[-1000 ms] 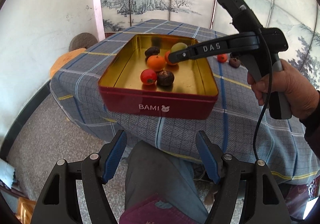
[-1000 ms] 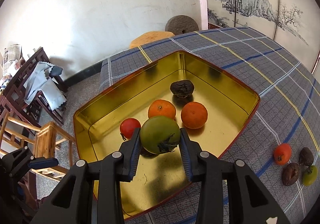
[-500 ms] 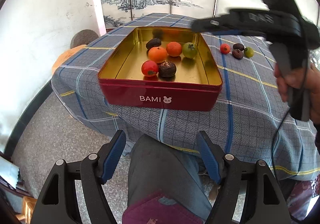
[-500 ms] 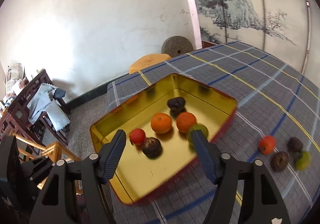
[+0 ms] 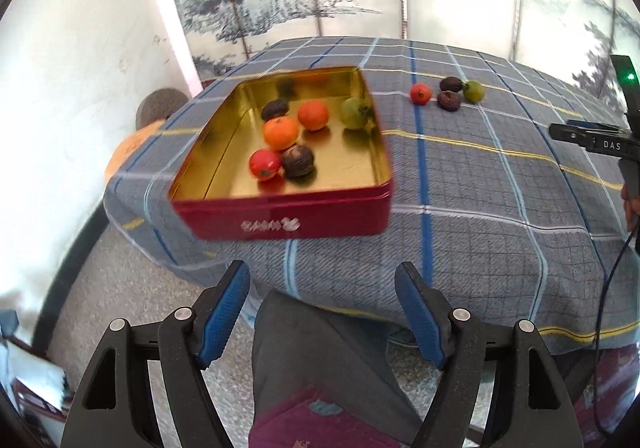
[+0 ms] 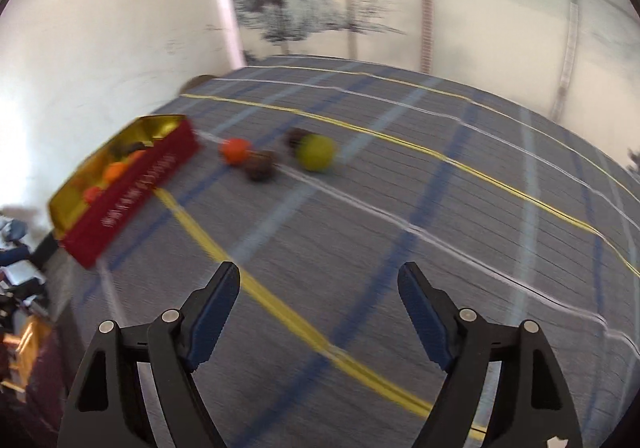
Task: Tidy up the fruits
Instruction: 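Move the open left gripper toward the remaining fruits on the cloth, then grasp a dark brown fruit with the left gripper while the right grasps a green citrus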
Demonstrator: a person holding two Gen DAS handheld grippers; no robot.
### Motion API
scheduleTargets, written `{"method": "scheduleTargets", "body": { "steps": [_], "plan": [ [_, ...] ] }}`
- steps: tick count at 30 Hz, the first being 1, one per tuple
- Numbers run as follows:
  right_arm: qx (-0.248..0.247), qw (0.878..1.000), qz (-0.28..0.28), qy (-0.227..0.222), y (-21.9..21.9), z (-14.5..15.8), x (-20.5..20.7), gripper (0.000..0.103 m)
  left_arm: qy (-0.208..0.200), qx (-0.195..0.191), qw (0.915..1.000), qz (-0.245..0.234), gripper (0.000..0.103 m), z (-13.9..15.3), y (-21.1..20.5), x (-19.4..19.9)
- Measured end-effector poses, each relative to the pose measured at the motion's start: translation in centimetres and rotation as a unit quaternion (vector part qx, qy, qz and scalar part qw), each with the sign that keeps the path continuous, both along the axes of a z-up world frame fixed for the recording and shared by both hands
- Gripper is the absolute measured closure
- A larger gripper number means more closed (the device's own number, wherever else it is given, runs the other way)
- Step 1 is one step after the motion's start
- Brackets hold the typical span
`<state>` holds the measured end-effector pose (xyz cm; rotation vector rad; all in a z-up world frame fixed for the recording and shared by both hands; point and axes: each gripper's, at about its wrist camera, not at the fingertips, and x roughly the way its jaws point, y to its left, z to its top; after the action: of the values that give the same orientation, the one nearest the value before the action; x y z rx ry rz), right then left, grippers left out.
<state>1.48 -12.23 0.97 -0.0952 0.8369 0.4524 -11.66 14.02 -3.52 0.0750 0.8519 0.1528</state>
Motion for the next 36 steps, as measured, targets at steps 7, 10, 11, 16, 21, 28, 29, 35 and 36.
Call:
{"method": "scheduleTargets", "body": {
  "steps": [7, 10, 11, 16, 21, 28, 29, 35, 36],
  "plan": [
    [-0.024, 0.995, -0.095, 0.024, -7.1, -2.2, 1.4, 0.016, 0.022, 0.006, 0.9942, -0.105, 0.026, 1.9, -4.7, 4.0],
    [0.003, 0.995, -0.099, 0.033, -8.3, -2.3, 1.7, 0.014, 0.033, -0.021, 0.9887, -0.145, 0.026, 2.7, -6.4, 6.6],
    [0.006, 0.995, -0.098, 0.032, -8.4, -2.3, 1.7, 0.01, 0.035, -0.031, 0.9865, -0.157, 0.026, 2.9, -7.1, 7.7],
    [0.015, 0.995, -0.09, 0.033, -8.5, -2.2, 1.2, 0.007, 0.028, -0.035, 0.9785, -0.201, 0.029, 3.3, -9.5, 14.3],
    [0.046, 0.994, -0.098, 0.03, -9.5, -1.9, 1.1, 0.006, 0.056, 0.003, 0.9605, -0.273, 0.045, 2.1, -11.6, 21.4],
    [0.059, 0.994, -0.088, 0.03, -9.6, -1.6, 1.0, 0.005, 0.117, 0.05, 0.9268, -0.353, 0.047, -0.3, -13.2, 27.4],
    [0.06, 0.994, -0.086, 0.03, -9.6, -1.6, 1.0, 0.005, 0.123, 0.053, 0.9245, -0.357, 0.047, -0.6, -13.2, 27.8],
    [0.063, 0.994, -0.079, 0.036, -9.3, -1.7, 1.1, 0.005, 0.142, 0.083, 0.9125, -0.374, 0.047, -2.4, -13.3, 30.4],
    [0.063, 0.994, -0.079, 0.038, -9.2, -1.8, 1.2, 0.005, 0.145, 0.087, 0.9099, -0.379, 0.047, -2.6, -13.5, 30.5]
  ]
}}
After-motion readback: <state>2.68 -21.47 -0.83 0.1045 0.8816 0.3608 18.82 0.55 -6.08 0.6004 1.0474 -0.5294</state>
